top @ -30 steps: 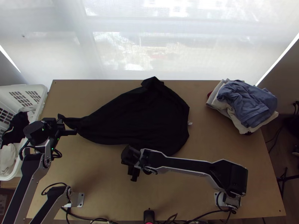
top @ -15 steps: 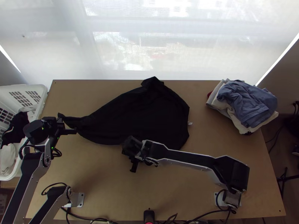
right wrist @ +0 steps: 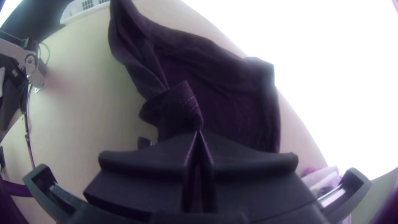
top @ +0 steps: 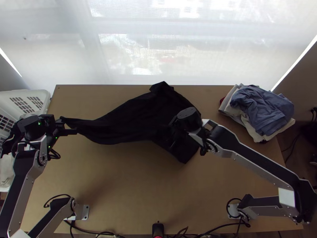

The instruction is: Fold the t-shirt

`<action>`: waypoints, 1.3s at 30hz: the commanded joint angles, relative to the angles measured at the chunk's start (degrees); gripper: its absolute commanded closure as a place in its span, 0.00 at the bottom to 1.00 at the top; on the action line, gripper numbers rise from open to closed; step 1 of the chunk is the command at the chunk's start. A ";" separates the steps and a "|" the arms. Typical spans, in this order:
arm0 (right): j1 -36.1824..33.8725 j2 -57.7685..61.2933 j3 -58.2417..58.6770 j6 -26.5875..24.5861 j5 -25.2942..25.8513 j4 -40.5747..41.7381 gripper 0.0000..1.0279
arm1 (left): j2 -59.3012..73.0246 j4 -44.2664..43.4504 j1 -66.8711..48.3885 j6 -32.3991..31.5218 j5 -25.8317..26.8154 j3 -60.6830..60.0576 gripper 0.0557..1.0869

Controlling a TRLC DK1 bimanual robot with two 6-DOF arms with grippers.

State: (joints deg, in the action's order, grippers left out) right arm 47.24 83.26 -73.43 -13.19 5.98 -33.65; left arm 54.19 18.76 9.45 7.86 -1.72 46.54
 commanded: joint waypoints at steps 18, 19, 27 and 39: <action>-25.36 -24.55 -10.51 -1.05 0.61 -7.84 0.97 | 8.65 38.19 -2.42 -5.92 5.76 43.98 0.97; -26.15 -24.55 -12.09 -1.05 0.61 -7.84 0.97 | 8.74 38.28 -2.07 -6.01 6.02 45.57 0.97; -28.08 -24.55 -24.13 -1.14 1.14 -7.48 0.97 | 10.05 36.26 0.65 -7.59 6.37 58.92 0.97; -28.17 -23.67 -38.28 -1.75 2.64 -6.25 0.97 | 10.84 25.71 5.05 -9.97 5.32 74.39 0.97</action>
State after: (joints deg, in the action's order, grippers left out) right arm 19.40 58.96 -103.94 -14.57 7.77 -40.38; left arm 64.69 50.17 11.31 -0.89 4.60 112.51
